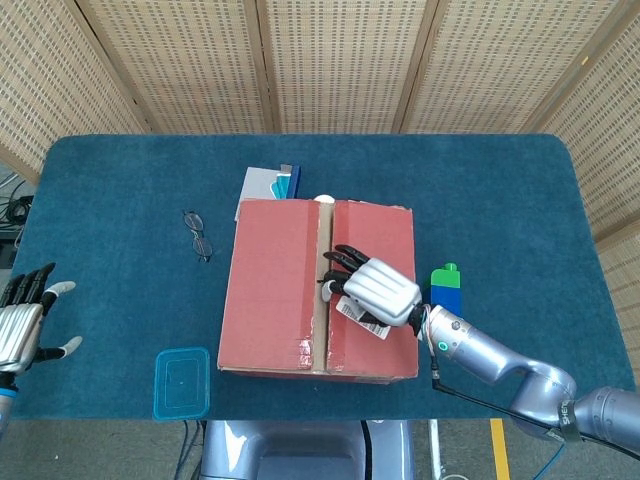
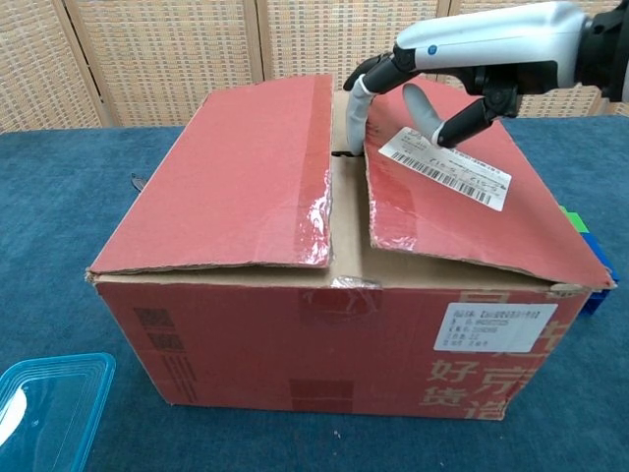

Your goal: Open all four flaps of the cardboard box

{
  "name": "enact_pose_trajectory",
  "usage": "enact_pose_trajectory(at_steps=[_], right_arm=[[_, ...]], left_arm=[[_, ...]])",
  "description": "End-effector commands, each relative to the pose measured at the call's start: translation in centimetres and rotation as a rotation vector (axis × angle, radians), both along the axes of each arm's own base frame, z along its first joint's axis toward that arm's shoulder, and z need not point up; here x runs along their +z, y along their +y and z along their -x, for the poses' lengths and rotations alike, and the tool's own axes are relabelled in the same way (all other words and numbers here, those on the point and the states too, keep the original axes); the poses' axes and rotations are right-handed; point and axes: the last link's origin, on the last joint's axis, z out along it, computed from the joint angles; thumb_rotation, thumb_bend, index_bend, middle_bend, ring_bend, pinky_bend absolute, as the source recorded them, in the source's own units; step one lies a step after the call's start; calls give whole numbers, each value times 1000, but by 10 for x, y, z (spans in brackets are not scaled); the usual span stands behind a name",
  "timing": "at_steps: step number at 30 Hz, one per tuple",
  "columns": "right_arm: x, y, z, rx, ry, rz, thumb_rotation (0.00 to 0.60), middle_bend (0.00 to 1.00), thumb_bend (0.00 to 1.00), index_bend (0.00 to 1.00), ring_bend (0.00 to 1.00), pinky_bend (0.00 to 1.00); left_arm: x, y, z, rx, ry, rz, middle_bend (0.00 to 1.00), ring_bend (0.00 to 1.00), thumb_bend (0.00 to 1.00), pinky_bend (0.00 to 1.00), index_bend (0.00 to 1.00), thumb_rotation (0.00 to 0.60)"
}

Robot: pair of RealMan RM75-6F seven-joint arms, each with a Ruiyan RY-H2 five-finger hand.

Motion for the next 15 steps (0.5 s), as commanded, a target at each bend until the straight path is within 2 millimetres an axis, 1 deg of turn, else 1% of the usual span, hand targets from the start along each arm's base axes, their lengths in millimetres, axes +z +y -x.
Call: enact_pose_trajectory(at_steps=[1, 10, 15], right_arm=[[3, -1, 0, 2, 4, 11, 600, 406, 1000, 417, 51, 0], [20, -2, -6, 7, -9, 42, 600, 424, 1000, 427, 68, 0], [36, -2, -13, 22, -20, 70, 600, 424, 1000, 427, 69, 0]], left_arm=[[0, 1, 0, 0, -2, 0, 0, 0, 214, 0, 217, 560], [-1, 3, -1, -7, -8, 4, 0, 0, 213, 0, 217, 560], [-1, 3, -2, -11, -10, 3, 0, 0, 214, 0, 217, 559]])
